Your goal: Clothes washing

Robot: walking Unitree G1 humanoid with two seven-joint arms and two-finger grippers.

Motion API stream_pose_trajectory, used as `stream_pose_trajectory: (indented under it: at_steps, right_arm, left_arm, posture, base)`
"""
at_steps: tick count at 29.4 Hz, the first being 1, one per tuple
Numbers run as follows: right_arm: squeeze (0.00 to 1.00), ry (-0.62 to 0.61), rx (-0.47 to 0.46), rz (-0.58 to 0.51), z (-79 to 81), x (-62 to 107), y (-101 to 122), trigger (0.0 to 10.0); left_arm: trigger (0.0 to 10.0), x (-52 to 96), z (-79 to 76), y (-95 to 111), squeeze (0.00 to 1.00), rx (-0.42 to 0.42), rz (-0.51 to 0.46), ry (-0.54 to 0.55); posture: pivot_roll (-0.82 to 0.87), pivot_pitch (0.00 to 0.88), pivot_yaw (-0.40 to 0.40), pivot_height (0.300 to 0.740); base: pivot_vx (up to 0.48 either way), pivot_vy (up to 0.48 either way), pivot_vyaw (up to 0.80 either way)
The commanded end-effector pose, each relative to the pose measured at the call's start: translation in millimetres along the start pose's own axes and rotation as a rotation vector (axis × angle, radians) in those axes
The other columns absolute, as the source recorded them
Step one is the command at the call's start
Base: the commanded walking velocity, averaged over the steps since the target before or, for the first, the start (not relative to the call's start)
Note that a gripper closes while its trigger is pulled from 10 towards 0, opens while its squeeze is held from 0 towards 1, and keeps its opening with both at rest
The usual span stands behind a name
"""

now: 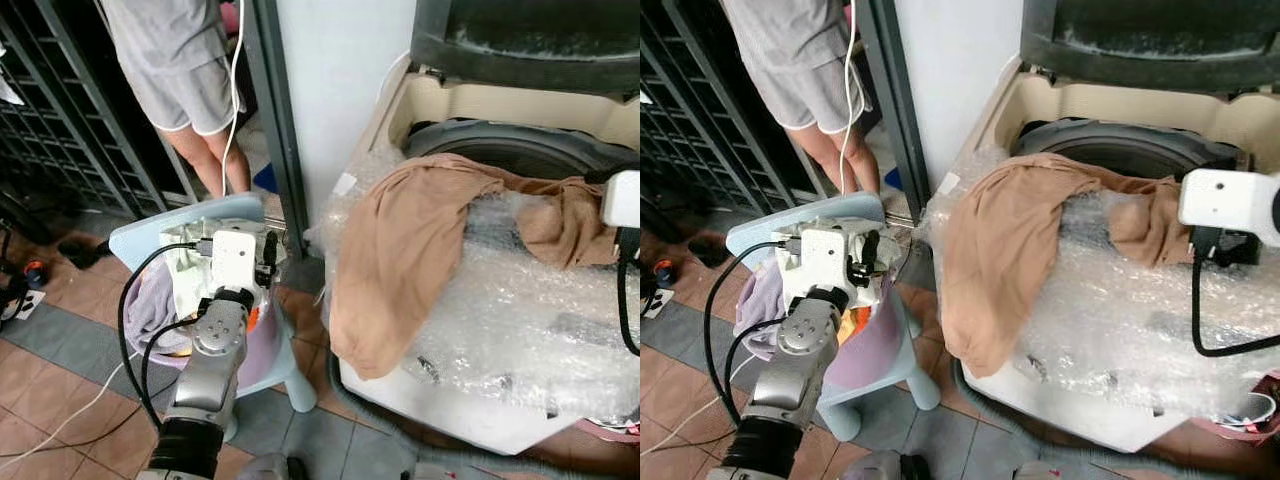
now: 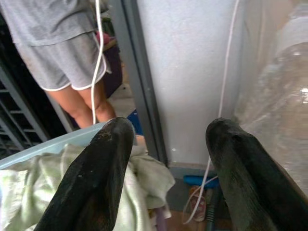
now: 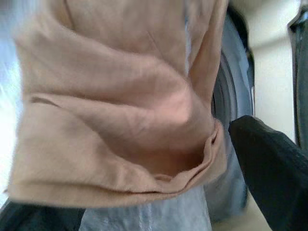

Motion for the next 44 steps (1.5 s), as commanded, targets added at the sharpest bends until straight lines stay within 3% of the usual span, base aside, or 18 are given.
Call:
stream_pose_trajectory:
  at_steps: [1, 2, 3, 4, 5, 9, 10, 13, 14, 16, 18, 22, 27, 32, 35, 39, 41, 44]
  right_arm:
    - [0.24, 0.000, -0.041, -0.115, -4.6, 3.4, 17, 10.0]
    - [0.24, -0.087, -0.138, -0.266, -14.2, 1.9, 29, 10.0]
    - [0.24, -0.125, -0.159, -0.303, -18.7, 2.1, 32, 10.0]
    - [0.06, -0.226, -0.193, -0.297, -32.5, 1.8, 27, 10.0]
    - [0.00, -0.375, -0.240, -0.215, -52.6, 3.3, 10, 10.0]
    - [0.00, -0.452, -0.199, -0.012, -59.8, 7.2, -19, 10.0]
    - [0.00, -0.440, -0.167, 0.076, -56.3, 8.4, -30, 10.0]
    - [0.00, -0.300, -0.123, 0.083, -37.0, 1.4, -26, 10.0]
    - [0.00, -0.094, -0.070, 0.085, -4.7, -4.2, -21, 10.0]
    - [0.00, 0.099, -0.058, 0.034, 24.2, -2.5, -11, 10.0]
    - [0.00, 0.133, -0.088, -0.002, 26.1, 4.1, -7, 10.0]
    - [0.00, 0.076, 0.007, 0.200, 7.4, 23.0, -36, 10.0]
    - [0.00, 0.081, -0.133, -0.068, 5.2, 27.3, 0, 10.0]
    - [0.00, -0.090, -0.088, -0.157, -19.2, 17.9, 16, 10.0]
    - [0.00, -0.320, -0.018, -0.151, -52.1, 4.4, 22, 10.0]
    - [0.00, -0.484, -0.142, -0.332, -70.7, -9.2, 52, 10.0]
    - [0.00, -0.511, -0.208, -0.385, -73.3, -17.6, 61, 10.0]
    - [0.00, -0.499, -0.299, -0.450, -57.0, -57.3, 87, 10.0]
  left_arm:
    - [10.0, 0.7, 2.3, -7, 0.00, -0.007, 0.029, -0.001]
    - [10.0, 0.6, 0.8, -7, 0.00, -0.007, 0.029, -0.005]
    - [10.0, 0.3, 0.3, -7, 0.00, -0.007, 0.029, -0.007]
    - [10.0, -0.4, -0.3, -7, 0.00, -0.007, 0.028, -0.009]
    - [10.0, -1.0, -1.1, -7, 0.00, -0.007, 0.027, -0.012]
    - [10.0, -1.2, 0.0, -7, 0.00, -0.005, 0.028, -0.005]
    - [10.0, -0.1, 1.1, -8, 0.00, -0.004, 0.032, 0.001]
    - [10.0, 1.2, 2.1, -11, 0.00, -0.008, 0.040, 0.006]
    - [10.0, 2.0, 0.6, -12, 0.00, -0.008, 0.043, 0.001]
    - [10.0, 1.6, -1.3, -10, 0.00, -0.001, 0.042, -0.003]
    - [10.0, 2.3, -2.3, -10, 0.00, -0.002, 0.039, -0.009]
    - [10.0, 2.0, -1.1, -11, 0.00, -0.007, 0.044, -0.013]
    - [10.0, 0.2, 2.3, -9, 0.00, -0.011, 0.044, -0.011]
    - [10.0, 0.5, -1.5, -10, 0.00, -0.009, 0.045, -0.016]
    - [10.0, 1.3, -2.8, -9, 0.00, -0.009, 0.043, -0.019]
    - [10.0, 1.7, 2.4, -9, 0.00, -0.015, 0.042, -0.008]
    - [10.0, 1.0, 4.0, -8, 0.00, -0.017, 0.041, -0.003]
    - [10.0, 1.5, 5.4, -6, 0.00, -0.014, 0.036, 0.006]
  posture:
    - [-0.16, 0.000, 0.122, 0.740]
    - [-0.16, 0.000, 0.120, 0.740]
    - [-0.16, 0.000, 0.119, 0.740]
    - [-0.16, 0.000, 0.118, 0.740]
    - [-0.16, 0.000, 0.118, 0.740]
    - [-0.16, 0.000, 0.117, 0.740]
    - [-0.16, 0.000, 0.115, 0.740]
    - [-0.16, 0.000, 0.119, 0.740]
    - [-0.17, 0.000, 0.120, 0.740]
    - [-0.16, 0.000, 0.118, 0.740]
    - [-0.16, 0.000, 0.124, 0.740]
    - [-0.16, 0.000, 0.129, 0.740]
    - [-0.16, 0.000, 0.129, 0.740]
    - [-0.16, 0.000, 0.128, 0.740]
    - [-0.15, 0.000, 0.130, 0.740]
    - [-0.14, 0.000, 0.125, 0.740]
    - [-0.13, 0.000, 0.123, 0.740]
    - [-0.13, 0.000, 0.124, 0.740]
  base:
    - [0.000, 0.000, 0.00]
    - [0.000, 0.000, 0.00]
    - [0.000, 0.000, 0.00]
    - [0.000, 0.000, 0.00]
    - [0.000, 0.000, 0.00]
    - [0.000, 0.000, 0.00]
    - [0.000, 0.000, 0.00]
    - [0.000, 0.000, 0.00]
    - [0.000, 0.000, 0.00]
    - [0.000, 0.000, 0.00]
    - [0.000, 0.000, 0.00]
    - [0.000, 0.000, 0.00]
    - [0.000, 0.000, 0.00]
    - [0.000, 0.000, 0.00]
    - [0.000, 0.000, 0.00]
    - [0.000, 0.000, 0.00]
    - [0.000, 0.000, 0.00]
    - [0.000, 0.000, 0.00]
Point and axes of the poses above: a point about 5 cm out from each wrist's last joint towards the gripper, its own x axis pointing back from the gripper into the wrist, its own y axis along the axis of the wrist's last joint, z = x × y, the point moved 4 cm from there along -x, pointing out of the wrist towards the gripper, and after that the axes turned 6 degrees about x, right-handed, at the moved point
